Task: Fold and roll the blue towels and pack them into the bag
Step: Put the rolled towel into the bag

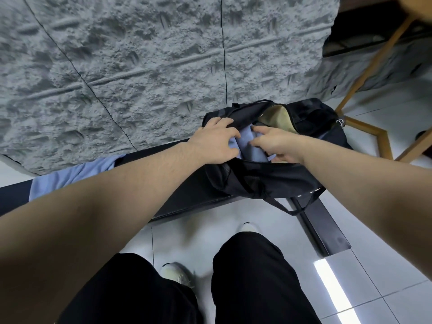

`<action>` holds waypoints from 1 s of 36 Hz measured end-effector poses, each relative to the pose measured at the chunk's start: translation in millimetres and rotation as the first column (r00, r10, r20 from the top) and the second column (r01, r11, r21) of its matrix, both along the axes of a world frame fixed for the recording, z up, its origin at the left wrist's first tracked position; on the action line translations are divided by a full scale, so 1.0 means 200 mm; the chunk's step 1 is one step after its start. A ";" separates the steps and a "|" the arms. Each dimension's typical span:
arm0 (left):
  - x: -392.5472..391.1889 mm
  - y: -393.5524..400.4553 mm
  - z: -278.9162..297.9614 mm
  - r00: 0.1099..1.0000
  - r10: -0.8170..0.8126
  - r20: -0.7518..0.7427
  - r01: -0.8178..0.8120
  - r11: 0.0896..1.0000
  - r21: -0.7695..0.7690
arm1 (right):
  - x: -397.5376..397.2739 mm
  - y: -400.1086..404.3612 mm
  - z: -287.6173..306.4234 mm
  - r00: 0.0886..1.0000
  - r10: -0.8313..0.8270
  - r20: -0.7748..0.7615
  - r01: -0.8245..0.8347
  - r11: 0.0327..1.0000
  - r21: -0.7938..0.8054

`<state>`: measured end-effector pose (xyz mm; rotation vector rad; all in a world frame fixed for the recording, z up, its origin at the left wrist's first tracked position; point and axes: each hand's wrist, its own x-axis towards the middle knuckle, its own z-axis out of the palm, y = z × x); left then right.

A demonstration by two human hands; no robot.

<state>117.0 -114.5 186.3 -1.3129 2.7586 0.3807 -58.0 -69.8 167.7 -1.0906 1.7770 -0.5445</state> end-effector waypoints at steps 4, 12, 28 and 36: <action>0.01 0.05 0.02 1.000 -0.011 0.030 0.011 1.000 -0.021 | 0.04 0.01 0.01 0.992 0.020 -0.122 -0.025 0.999 -0.037; 0.05 0.12 0.02 0.998 -0.020 -0.057 0.018 0.999 -0.038 | 0.07 0.04 0.03 0.951 0.076 -0.300 -0.097 0.994 -0.057; 0.37 0.25 0.10 0.986 0.034 -0.164 -0.031 0.999 0.021 | 0.36 0.20 0.30 0.856 0.105 -0.507 -0.264 0.931 -0.252; 0.73 0.32 0.05 0.981 0.161 -0.110 -0.151 0.984 0.093 | 0.80 0.22 0.31 0.872 0.299 -0.387 -0.415 0.871 -0.262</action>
